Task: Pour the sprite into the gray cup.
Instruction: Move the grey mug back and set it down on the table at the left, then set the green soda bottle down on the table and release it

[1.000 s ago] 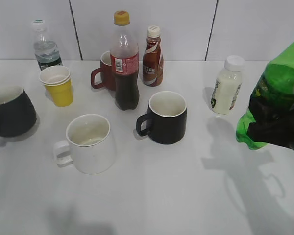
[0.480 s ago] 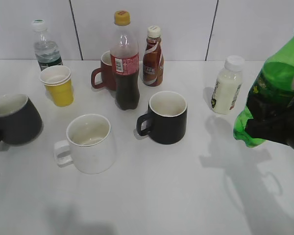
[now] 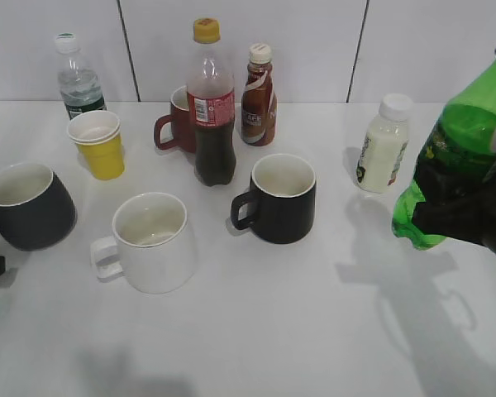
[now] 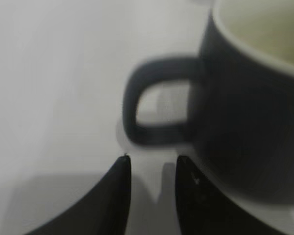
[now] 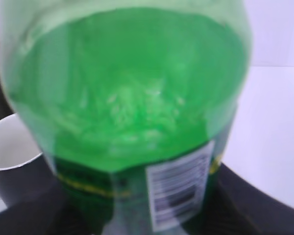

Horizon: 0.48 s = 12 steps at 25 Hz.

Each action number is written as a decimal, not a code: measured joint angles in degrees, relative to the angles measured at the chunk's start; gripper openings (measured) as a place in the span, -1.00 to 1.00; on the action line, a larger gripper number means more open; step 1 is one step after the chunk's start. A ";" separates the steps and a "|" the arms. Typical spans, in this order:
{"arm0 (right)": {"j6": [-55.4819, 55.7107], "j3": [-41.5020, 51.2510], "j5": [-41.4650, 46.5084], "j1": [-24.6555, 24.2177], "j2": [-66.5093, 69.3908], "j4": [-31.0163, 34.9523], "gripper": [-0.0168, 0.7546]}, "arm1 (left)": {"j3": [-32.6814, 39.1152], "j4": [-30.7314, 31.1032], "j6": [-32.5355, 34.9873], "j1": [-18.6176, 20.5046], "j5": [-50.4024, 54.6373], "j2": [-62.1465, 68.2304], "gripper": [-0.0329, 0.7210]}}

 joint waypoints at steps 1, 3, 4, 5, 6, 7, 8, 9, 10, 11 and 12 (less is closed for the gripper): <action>0.36 0.00 -0.15 0.00 0.30 0.00 0.04 | 0.79 -0.27 0.00 0.00 0.19 0.00 -0.25; 1.63 0.00 -1.14 0.00 1.63 0.55 0.04 | 2.23 -0.69 0.00 0.00 0.25 -0.07 -0.21; 2.00 0.00 -2.03 0.00 2.70 1.16 0.04 | 2.79 -0.89 0.00 0.00 0.35 -0.32 -0.19; 2.23 0.00 -3.09 0.00 3.91 1.78 0.04 | 3.21 -1.03 0.00 0.00 0.55 -0.88 -0.17; 2.36 0.00 -4.18 0.00 5.24 2.16 0.04 | 3.49 -1.18 0.00 0.00 0.55 -1.61 -0.15; 2.43 0.00 -5.81 0.00 6.48 2.56 0.04 | 3.94 -1.29 0.00 0.00 0.55 -2.75 -0.14; 2.48 0.00 -7.52 0.00 8.13 2.85 0.04 | 4.47 -1.29 0.00 0.00 0.55 -4.24 -0.12; 2.48 0.00 -9.05 -0.05 9.89 3.05 0.04 | 4.88 -1.29 0.00 0.00 0.55 -5.33 -0.11; 2.54 -0.01 -10.31 -0.05 11.44 3.44 0.04 | 5.92 -1.24 0.00 0.00 0.55 -6.38 -0.10; 2.74 -0.06 -11.56 -0.05 13.39 3.98 0.04 | 6.44 -1.24 0.00 0.00 0.48 -7.71 -0.10; 3.37 -0.31 -12.07 -0.05 15.34 4.83 0.04 | 7.09 -1.24 0.00 0.00 0.48 -8.60 -0.09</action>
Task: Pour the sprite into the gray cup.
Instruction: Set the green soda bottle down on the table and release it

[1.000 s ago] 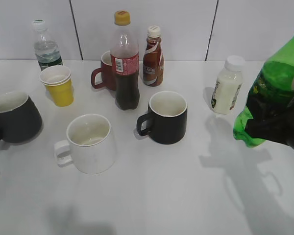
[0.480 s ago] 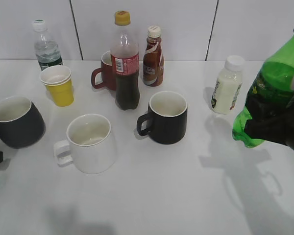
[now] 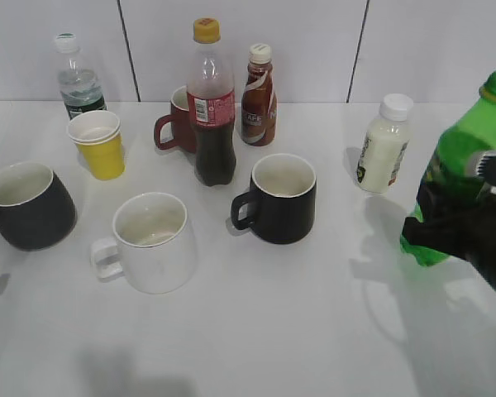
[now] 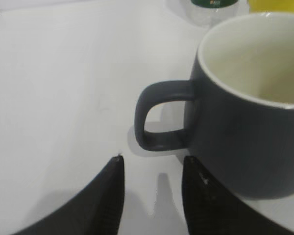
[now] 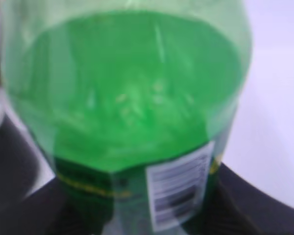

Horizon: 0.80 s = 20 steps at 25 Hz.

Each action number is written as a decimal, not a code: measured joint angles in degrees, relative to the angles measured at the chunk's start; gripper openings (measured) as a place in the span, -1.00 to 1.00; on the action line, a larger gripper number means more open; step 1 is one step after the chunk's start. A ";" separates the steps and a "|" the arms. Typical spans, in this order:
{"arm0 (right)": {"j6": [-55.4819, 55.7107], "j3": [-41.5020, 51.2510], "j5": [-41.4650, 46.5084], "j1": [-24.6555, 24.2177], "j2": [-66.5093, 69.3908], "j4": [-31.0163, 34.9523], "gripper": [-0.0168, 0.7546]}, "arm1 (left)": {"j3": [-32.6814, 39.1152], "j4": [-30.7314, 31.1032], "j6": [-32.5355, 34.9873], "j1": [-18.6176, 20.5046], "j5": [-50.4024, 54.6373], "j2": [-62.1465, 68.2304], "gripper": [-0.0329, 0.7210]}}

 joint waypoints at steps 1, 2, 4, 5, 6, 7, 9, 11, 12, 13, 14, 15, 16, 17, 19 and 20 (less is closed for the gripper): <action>0.72 -0.35 -0.10 0.00 1.93 0.73 0.04 | 0.57 0.00 0.00 0.00 0.00 -0.94 -0.09; 1.30 -0.68 -0.10 -0.05 3.54 1.49 0.04 | 1.18 0.12 0.00 0.00 0.00 -1.65 -0.09; 1.89 -1.46 -1.42 -0.05 6.80 2.07 0.04 | 1.96 0.41 0.00 0.00 0.05 -3.40 -0.09; 2.03 -2.20 -2.23 -0.05 7.78 2.07 0.04 | 2.25 0.90 0.00 0.00 0.05 -4.10 -0.09; 2.10 -2.77 -2.97 -0.05 8.76 2.07 0.04 | 2.42 1.66 0.00 0.00 0.05 -5.01 -0.09; 2.10 -3.42 -3.43 -0.05 9.46 2.07 0.04 | 2.53 2.46 0.00 0.00 0.05 -5.67 -0.09; 2.15 -4.37 -3.73 -0.05 10.26 2.00 0.04 | 2.52 4.69 0.00 0.00 0.05 -6.54 -0.09; 2.20 -4.54 -4.07 -0.05 10.65 1.63 0.04 | 2.52 5.26 0.00 0.00 0.05 -7.27 -0.09; 2.20 -4.54 -4.12 -0.05 10.65 1.59 0.04 | 2.54 5.33 0.00 0.00 0.04 -7.51 -0.09; 2.20 -4.54 -4.22 -0.05 10.71 1.59 0.04 | 2.54 5.39 0.00 0.00 0.04 -7.76 -0.09; 2.20 -4.54 -4.22 -0.05 10.71 1.51 0.04 | 2.54 5.45 0.00 0.00 0.04 -7.86 -0.09; 2.20 -4.54 -4.22 -0.05 10.71 1.42 0.04 | 2.54 5.52 0.00 0.00 0.04 -8.02 -0.09; 2.20 -4.54 -4.22 -0.05 10.71 1.37 0.04 | 2.54 5.58 0.00 0.00 0.04 -8.06 -0.09; 2.20 -4.54 -4.22 -0.05 10.71 1.37 0.04 | 2.54 5.98 0.00 0.00 0.04 -8.13 -0.09; 2.20 -4.54 -4.22 -0.05 10.71 1.30 0.05 | 2.54 7.27 0.00 0.00 0.04 -8.37 -0.09; 2.20 -4.54 -4.22 -0.05 10.71 1.31 0.14 | 2.54 7.69 0.00 0.00 0.10 -8.81 -0.09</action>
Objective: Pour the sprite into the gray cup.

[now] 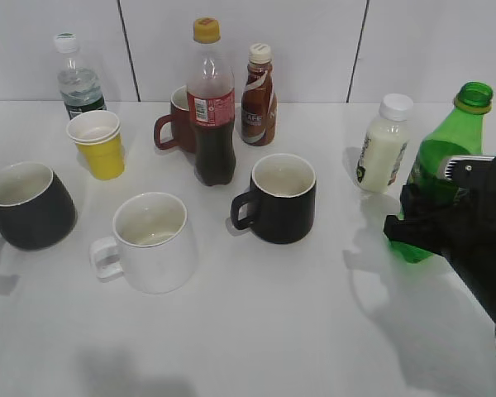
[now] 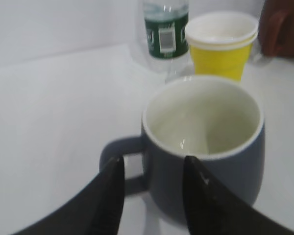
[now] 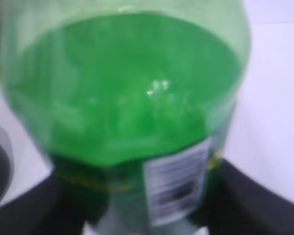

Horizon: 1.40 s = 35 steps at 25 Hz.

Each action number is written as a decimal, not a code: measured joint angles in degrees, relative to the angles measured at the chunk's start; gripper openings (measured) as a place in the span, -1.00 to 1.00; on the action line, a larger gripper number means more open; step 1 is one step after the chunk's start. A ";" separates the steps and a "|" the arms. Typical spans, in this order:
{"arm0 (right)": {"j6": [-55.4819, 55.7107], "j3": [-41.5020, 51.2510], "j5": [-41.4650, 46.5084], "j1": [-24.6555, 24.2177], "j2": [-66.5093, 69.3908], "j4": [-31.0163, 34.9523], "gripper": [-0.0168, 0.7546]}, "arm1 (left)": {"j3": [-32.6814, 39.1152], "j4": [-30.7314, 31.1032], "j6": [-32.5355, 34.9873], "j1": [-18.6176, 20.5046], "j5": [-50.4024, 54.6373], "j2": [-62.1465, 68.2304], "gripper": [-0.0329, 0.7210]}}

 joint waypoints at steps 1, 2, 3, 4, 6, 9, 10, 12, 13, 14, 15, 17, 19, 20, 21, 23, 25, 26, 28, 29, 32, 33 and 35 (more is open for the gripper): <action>0.00 0.00 0.00 0.00 0.00 -0.14 0.25 | 0.00 0.16 0.00 0.00 -0.01 -0.74 -0.09; 0.06 0.00 0.00 0.00 0.00 -0.14 0.40 | 0.00 0.28 0.00 0.00 -0.07 -1.32 -0.09; 0.06 0.00 0.00 0.00 0.00 -0.14 0.52 | 0.00 0.33 0.00 0.00 -0.07 -2.01 -0.09; -0.05 0.00 -0.06 0.00 0.00 -0.14 0.59 | 0.00 0.33 0.00 0.00 -0.02 -2.65 -0.09; -1.04 0.00 -0.13 0.00 0.00 -0.14 0.65 | 0.00 0.39 0.00 0.00 -0.03 -4.39 -0.09; -3.32 0.00 -0.13 0.00 -1.48 -0.19 0.65 | 0.04 0.44 -0.77 0.00 -0.03 -7.56 -0.09; -3.74 0.00 -0.13 0.00 -3.03 -0.19 0.65 | 0.04 0.44 -1.93 0.00 -0.03 -8.65 -0.09; -5.21 -0.17 -0.13 0.00 -7.53 -0.19 0.65 | 0.04 0.39 -3.66 0.00 -0.03 -11.50 -0.07; -6.94 -0.77 0.41 0.00 -9.76 -0.13 0.65 | 0.04 0.39 -4.24 0.00 -0.03 -13.10 -0.05; -9.10 -1.58 2.22 0.00 -12.65 -0.06 0.65 | 0.04 0.52 -4.65 0.00 -0.03 -14.85 -0.02; -12.21 -2.71 4.64 0.00 -15.54 -0.06 0.65 | -0.08 0.60 -4.96 -0.06 -0.03 -16.83 0.00; -18.24 -5.34 8.59 0.00 -20.53 0.00 0.65 | -0.85 0.67 -5.35 -0.50 0.03 -20.47 0.01; -23.68 -7.79 11.40 0.00 -25.70 0.95 0.65 | -2.22 0.74 -6.24 -0.79 2.44 -25.66 0.02; -26.82 -9.21 12.77 0.00 -27.83 1.89 0.65 | -2.97 0.79 -7.78 -0.94 5.49 -28.41 0.02; -29.39 -10.43 14.67 0.00 -30.25 3.10 0.65 | -3.69 0.79 -9.23 -1.06 8.62 -30.71 0.02; -35.20 -13.40 19.56 0.00 -34.55 5.37 0.64 | -5.80 0.86 -14.00 -1.05 17.61 -36.61 0.03; -39.82 -16.23 27.60 0.00 -38.98 8.03 0.63 | -8.39 2.34 -19.80 -1.05 26.61 -41.66 0.06; -42.16 -17.77 31.44 0.00 -41.18 10.22 0.62 | -10.23 3.68 -23.06 -1.20 32.05 -43.95 0.08; -46.76 -20.16 40.15 0.00 -45.10 14.43 0.59 | -14.38 7.42 -31.21 -2.57 43.92 -48.69 0.11; -49.51 -21.08 43.84 0.00 -47.15 15.74 0.59 | -16.92 8.40 -34.04 -3.77 51.11 -51.51 0.13; -58.26 -21.93 50.47 0.00 -52.73 21.85 0.58 | -24.23 8.67 -37.31 -7.93 72.01 -59.01 0.15; -62.61 -21.93 51.47 0.00 -54.32 26.35 0.58 | -26.70 8.67 -37.72 -9.77 79.21 -60.95 0.16; -73.05 -21.93 52.85 0.00 -58.05 39.70 0.58 | -30.55 8.52 -37.90 -13.53 91.45 -64.14 0.16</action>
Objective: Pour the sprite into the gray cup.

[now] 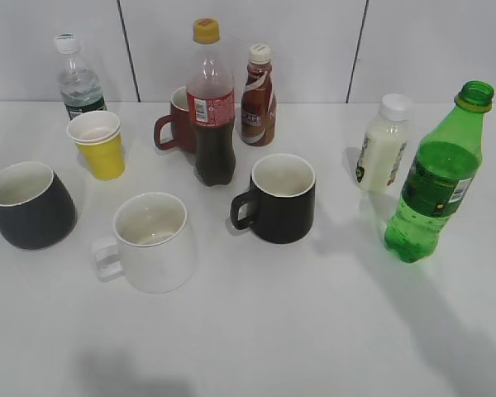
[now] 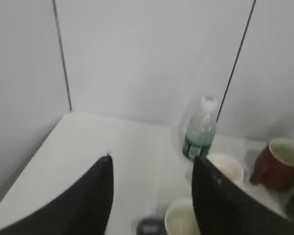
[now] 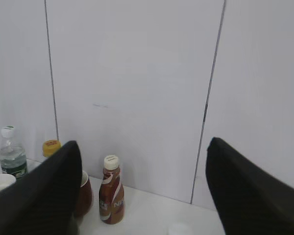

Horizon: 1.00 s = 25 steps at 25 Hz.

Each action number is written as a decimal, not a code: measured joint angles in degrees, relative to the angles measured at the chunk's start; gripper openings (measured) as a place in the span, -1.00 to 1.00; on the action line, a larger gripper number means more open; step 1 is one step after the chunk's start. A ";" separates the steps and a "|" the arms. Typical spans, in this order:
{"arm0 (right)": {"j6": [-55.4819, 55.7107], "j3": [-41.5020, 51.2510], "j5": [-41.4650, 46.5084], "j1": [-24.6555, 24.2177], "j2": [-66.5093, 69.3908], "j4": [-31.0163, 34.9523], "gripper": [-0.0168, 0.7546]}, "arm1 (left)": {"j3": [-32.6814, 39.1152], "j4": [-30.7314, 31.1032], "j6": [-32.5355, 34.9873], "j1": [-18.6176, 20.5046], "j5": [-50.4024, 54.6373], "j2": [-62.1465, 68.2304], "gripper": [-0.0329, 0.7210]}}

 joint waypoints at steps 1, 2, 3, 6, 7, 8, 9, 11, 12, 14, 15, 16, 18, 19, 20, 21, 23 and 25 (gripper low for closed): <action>-7.27 -0.06 0.37 0.00 -1.82 7.07 0.58 | -1.68 -0.60 0.07 -1.48 5.83 -1.66 0.16; -15.47 -0.06 0.37 0.00 -4.27 16.19 0.58 | -3.15 -1.57 0.44 -3.12 10.78 -3.34 0.16; -21.89 0.03 -0.44 0.00 -5.57 22.22 0.58 | -4.16 -3.25 1.59 -4.57 14.34 -4.93 0.16; -29.78 1.59 -3.86 0.92 -9.23 29.01 0.58 | -6.40 -8.63 5.52 -7.32 24.12 -8.75 0.16; -31.17 2.22 -5.91 1.16 -10.33 29.85 0.57 | -6.54 -9.73 6.41 -7.61 26.16 -9.64 0.16; -33.12 2.70 -7.98 1.28 -11.15 30.27 0.56 | -6.54 -10.18 7.26 -7.74 28.13 -10.51 0.16; -35.21 3.23 -9.19 1.35 -11.55 30.59 0.55 | -6.54 -10.25 8.13 -7.80 29.50 -11.11 0.16; -36.52 3.72 -9.73 1.35 -11.41 30.81 0.50 | -6.54 -10.33 8.95 -7.80 29.79 -11.26 0.16; -35.07 3.77 -8.61 1.35 -11.04 30.88 0.46 | -6.54 -10.53 9.25 -7.80 29.23 -11.26 0.16; -30.03 3.95 -1.79 1.35 -9.57 30.88 0.40 | -6.54 -11.23 9.38 -7.80 27.53 -11.20 0.16; -27.30 4.20 3.46 1.35 -8.58 30.88 0.38 | -6.54 -11.45 9.44 -7.80 26.62 -11.01 0.16; -24.98 4.57 8.13 1.35 -7.59 30.88 0.37 | -6.54 -11.59 9.44 -7.80 26.15 -10.87 0.16; -18.96 5.56 18.69 1.47 -4.86 30.08 0.37 | -6.54 -11.60 9.49 -7.80 26.01 -10.65 0.16; -13.13 6.08 22.54 1.54 -3.69 26.56 0.37 | -6.54 -11.60 9.55 -7.80 25.94 -10.45 0.16; -4.41 6.25 27.14 1.54 -1.32 18.45 0.36 | -6.54 -11.60 9.60 -7.80 25.90 -10.39 0.16; 4.82 6.19 32.57 1.54 0.00 6.17 0.36 | -6.54 -11.60 9.72 -7.80 25.90 -10.39 0.16; 32.82 4.74 42.63 1.63 1.67 -24.52 0.36 | -6.54 -11.32 9.82 -7.80 26.54 -10.39 0.16; 59.19 2.29 53.21 1.79 1.98 -55.79 0.36 | -6.54 -9.90 9.83 -7.80 28.33 -10.39 0.16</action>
